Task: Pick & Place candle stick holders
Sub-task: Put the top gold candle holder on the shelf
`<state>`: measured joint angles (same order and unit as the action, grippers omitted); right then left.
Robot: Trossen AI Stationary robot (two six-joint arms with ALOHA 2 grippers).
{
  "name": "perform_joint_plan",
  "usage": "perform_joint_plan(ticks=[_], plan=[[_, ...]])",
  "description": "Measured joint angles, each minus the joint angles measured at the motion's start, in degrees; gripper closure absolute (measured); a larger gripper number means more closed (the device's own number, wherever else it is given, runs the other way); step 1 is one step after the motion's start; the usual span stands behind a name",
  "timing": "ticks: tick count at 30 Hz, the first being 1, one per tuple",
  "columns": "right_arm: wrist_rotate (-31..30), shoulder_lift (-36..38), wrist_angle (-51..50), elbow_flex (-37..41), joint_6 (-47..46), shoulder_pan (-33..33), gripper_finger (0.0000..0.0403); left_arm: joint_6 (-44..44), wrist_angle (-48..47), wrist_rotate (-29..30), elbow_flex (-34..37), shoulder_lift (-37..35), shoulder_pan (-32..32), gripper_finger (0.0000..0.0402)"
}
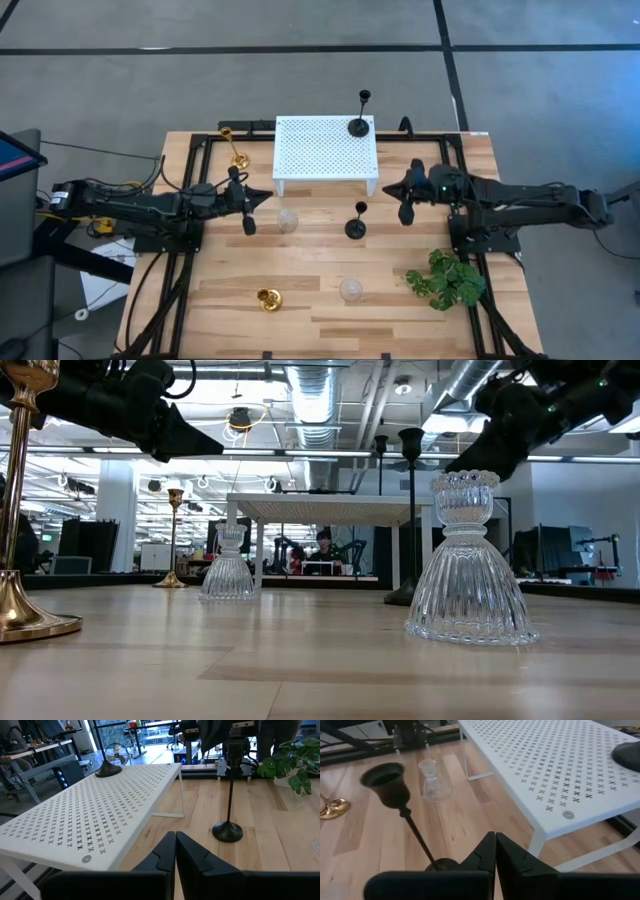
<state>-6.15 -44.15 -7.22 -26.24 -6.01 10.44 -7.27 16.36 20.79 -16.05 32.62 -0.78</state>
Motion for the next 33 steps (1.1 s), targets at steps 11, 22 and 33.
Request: perform_joint_plan(ticks=[11,22,33], plan=[[-1.5,0.0,-2.0,0.0,-0.1,-3.0,0.0403,-4.8,-1.3,3.9,0.0,-5.5,0.0,0.039],[-4.6,0.0,-2.6,0.0,-0.1,-2.9,0.0403,-5.8,-14.0,24.5,0.0,-24.1,0.0,0.0395],[-6.4,0.0,-2.6,0.0,-1.4,-2.9,0.0403,13.2,-32.8,33.7,0.4,-23.9,0.0,0.0397]])
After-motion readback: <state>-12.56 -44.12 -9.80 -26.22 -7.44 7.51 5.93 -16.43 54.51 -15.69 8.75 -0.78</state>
